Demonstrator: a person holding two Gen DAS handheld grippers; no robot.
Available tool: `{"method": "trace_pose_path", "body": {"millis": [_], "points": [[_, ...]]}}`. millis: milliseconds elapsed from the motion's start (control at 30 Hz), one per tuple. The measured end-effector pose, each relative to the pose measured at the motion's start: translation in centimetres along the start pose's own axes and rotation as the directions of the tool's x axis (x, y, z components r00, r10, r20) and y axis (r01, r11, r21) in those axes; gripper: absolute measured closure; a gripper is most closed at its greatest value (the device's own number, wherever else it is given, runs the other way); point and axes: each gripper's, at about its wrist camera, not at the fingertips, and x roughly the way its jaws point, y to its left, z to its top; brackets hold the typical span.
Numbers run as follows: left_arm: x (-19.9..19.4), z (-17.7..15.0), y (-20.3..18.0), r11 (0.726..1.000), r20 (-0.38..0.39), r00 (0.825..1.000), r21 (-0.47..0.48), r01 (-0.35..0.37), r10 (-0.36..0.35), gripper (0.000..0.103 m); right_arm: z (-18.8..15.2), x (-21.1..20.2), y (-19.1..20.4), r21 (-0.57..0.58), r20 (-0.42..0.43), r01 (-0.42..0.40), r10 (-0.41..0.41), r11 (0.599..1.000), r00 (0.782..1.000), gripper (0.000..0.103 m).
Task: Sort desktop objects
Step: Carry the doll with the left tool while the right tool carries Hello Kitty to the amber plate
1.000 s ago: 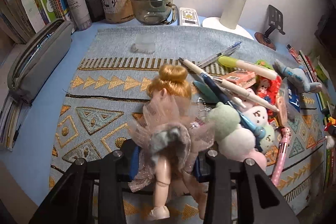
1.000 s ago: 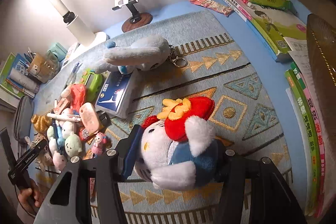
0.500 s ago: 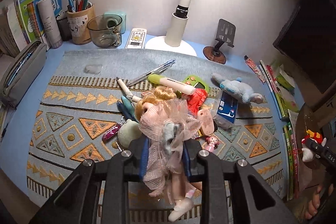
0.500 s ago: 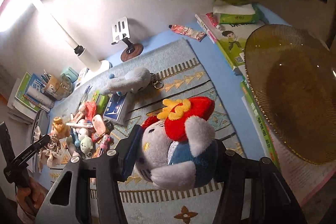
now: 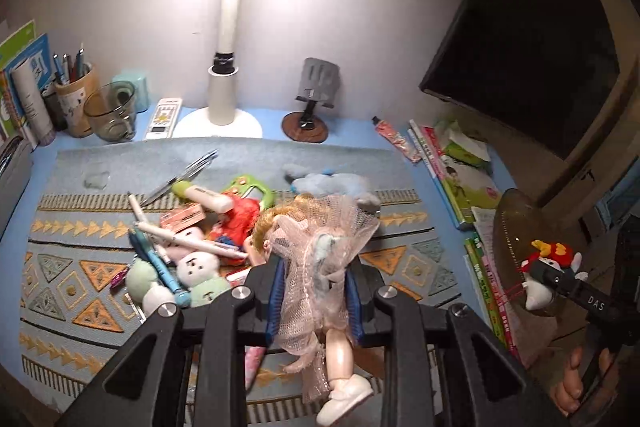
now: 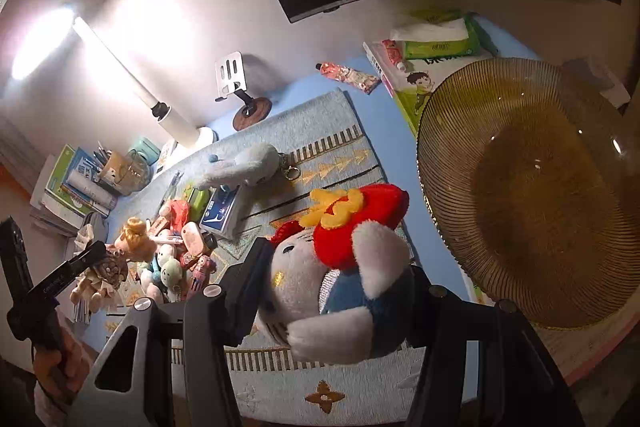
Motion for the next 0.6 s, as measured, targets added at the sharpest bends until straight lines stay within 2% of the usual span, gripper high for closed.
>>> {"method": "trace_pose_path", "body": {"millis": [200,400,500,600], "points": [[0.7,1.8,-9.2,0.979,0.042,0.986,0.132,0.154,-0.160,0.081,0.8,-3.5,-2.1,-0.008,0.095,0.019,-0.018,1.000,0.995,0.047],[2.1,3.0,-18.0,0.922,0.025,0.950,0.250,0.296,-0.312,0.081,1.7,-7.2,-6.2,0.006,0.180,0.098,-0.097,0.995,0.979,0.047],[3.8,3.1,-22.0,0.891,-0.013,0.932,0.290,0.350,-0.362,0.081,2.2,-7.9,-8.7,0.034,0.183,0.122,-0.126,0.992,0.975,0.047],[6.3,2.5,-25.5,0.867,-0.067,0.920,0.316,0.386,-0.386,0.081,2.7,-7.1,-11.4,0.067,0.139,0.163,-0.171,0.984,0.975,0.047]]}}
